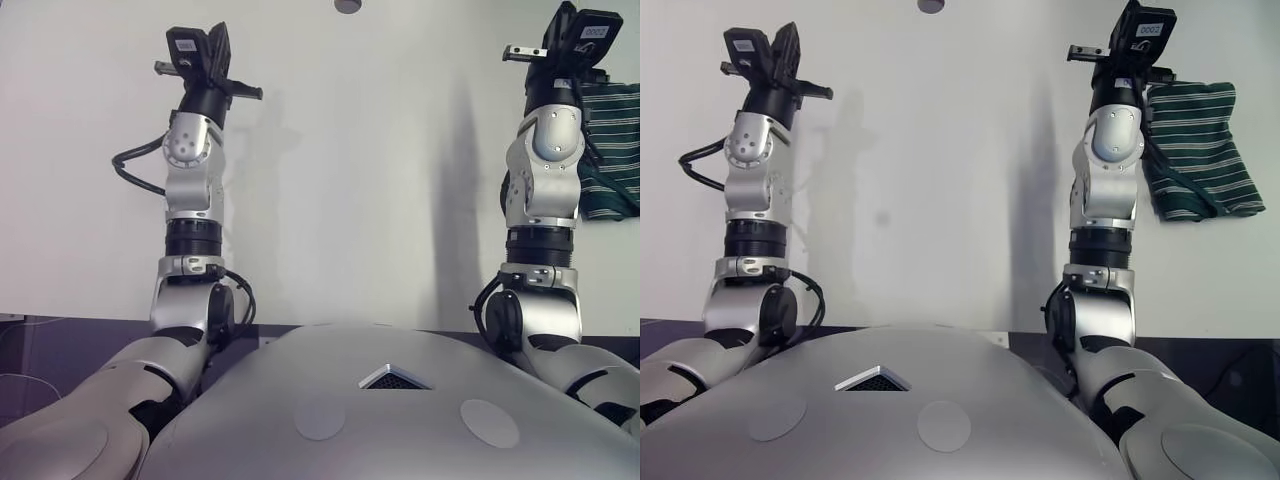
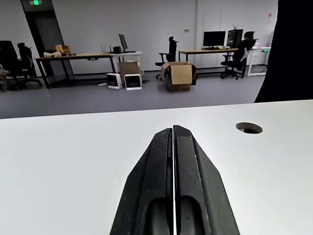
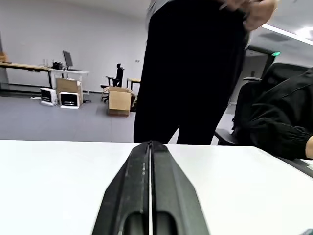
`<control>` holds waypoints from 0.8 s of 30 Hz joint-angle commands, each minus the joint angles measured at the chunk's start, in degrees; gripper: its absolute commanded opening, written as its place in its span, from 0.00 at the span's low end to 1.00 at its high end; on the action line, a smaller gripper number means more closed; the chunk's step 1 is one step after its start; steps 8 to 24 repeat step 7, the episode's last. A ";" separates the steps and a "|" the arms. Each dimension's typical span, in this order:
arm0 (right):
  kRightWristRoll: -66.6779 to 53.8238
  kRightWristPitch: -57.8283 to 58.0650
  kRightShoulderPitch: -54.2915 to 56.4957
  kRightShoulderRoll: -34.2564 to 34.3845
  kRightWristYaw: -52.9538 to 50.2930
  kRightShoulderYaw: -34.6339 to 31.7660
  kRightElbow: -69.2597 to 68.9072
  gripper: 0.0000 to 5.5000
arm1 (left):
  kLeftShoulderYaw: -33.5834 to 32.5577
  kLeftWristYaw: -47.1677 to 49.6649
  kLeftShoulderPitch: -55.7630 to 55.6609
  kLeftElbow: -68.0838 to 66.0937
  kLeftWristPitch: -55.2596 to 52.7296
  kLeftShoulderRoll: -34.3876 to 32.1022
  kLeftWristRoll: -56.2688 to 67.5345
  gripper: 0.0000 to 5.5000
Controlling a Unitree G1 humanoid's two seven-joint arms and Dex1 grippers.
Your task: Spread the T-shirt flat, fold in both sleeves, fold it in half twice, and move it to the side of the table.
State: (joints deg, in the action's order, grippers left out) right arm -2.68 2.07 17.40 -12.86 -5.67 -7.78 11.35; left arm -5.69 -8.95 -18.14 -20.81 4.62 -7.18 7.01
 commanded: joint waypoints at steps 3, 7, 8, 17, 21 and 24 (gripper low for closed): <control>-0.13 1.95 2.72 -0.89 2.47 -0.61 2.67 0.00 | 0.60 1.76 -0.75 -2.25 2.39 2.38 -0.89 0.00; 0.17 1.82 -0.42 -0.55 2.77 -1.40 2.48 0.00 | 1.75 1.46 -0.94 -3.85 3.64 5.12 -0.67 0.00; 0.17 1.82 -0.42 -0.55 2.77 -1.40 2.48 0.00 | 1.75 1.46 -0.94 -3.85 3.64 5.12 -0.67 0.00; 0.17 1.82 -0.42 -0.55 2.77 -1.40 2.48 0.00 | 1.75 1.46 -0.94 -3.85 3.64 5.12 -0.67 0.00; 0.17 1.82 -0.42 -0.55 2.77 -1.40 2.48 0.00 | 1.75 1.46 -0.94 -3.85 3.64 5.12 -0.67 0.00; 0.17 1.82 -0.42 -0.55 2.77 -1.40 2.48 0.00 | 1.75 1.46 -0.94 -3.85 3.64 5.12 -0.67 0.00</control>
